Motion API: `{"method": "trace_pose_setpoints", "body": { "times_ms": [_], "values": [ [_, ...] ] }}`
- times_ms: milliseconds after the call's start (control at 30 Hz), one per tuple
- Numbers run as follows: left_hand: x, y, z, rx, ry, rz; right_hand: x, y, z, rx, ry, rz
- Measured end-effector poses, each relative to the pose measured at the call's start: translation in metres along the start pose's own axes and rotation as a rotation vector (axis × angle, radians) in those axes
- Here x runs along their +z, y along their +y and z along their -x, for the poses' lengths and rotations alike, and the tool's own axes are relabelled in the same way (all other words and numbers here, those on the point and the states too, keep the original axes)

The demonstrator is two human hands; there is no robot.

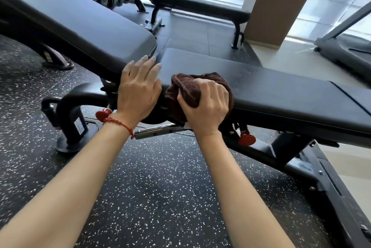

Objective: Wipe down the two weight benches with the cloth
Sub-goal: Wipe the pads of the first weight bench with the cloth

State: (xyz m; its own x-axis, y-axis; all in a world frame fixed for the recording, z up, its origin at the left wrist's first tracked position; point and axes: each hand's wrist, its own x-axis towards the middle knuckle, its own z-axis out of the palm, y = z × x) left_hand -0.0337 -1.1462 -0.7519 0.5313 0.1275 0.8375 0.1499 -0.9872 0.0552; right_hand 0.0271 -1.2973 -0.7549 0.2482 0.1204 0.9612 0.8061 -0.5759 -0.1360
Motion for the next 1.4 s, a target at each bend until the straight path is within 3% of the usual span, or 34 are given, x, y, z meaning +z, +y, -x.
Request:
{"method": "trace_pose_setpoints", "body": {
  "times_ms": [167,367,533,800,1067,1400],
  "values": [
    [-0.016,-0.048,-0.017,-0.042,0.012,-0.133,-0.004,0.013,0.006,-0.113,-0.014,-0.004],
    [-0.029,-0.100,-0.021,-0.046,0.029,-0.198,-0.010,0.026,0.021,-0.095,0.044,-0.001],
    [-0.022,-0.099,-0.021,-0.056,0.095,-0.137,0.006,-0.004,0.019,0.059,0.118,-0.004],
    [-0.022,-0.104,-0.019,-0.021,0.122,-0.159,0.048,-0.063,-0.002,-0.078,-0.014,-0.038],
    [-0.024,-0.106,-0.018,-0.005,0.109,-0.207,0.025,-0.032,0.013,-0.188,-0.063,-0.071],
    [-0.030,-0.092,-0.014,-0.117,0.028,-0.219,0.001,0.003,0.016,-0.130,-0.043,-0.100]
  ]
}}
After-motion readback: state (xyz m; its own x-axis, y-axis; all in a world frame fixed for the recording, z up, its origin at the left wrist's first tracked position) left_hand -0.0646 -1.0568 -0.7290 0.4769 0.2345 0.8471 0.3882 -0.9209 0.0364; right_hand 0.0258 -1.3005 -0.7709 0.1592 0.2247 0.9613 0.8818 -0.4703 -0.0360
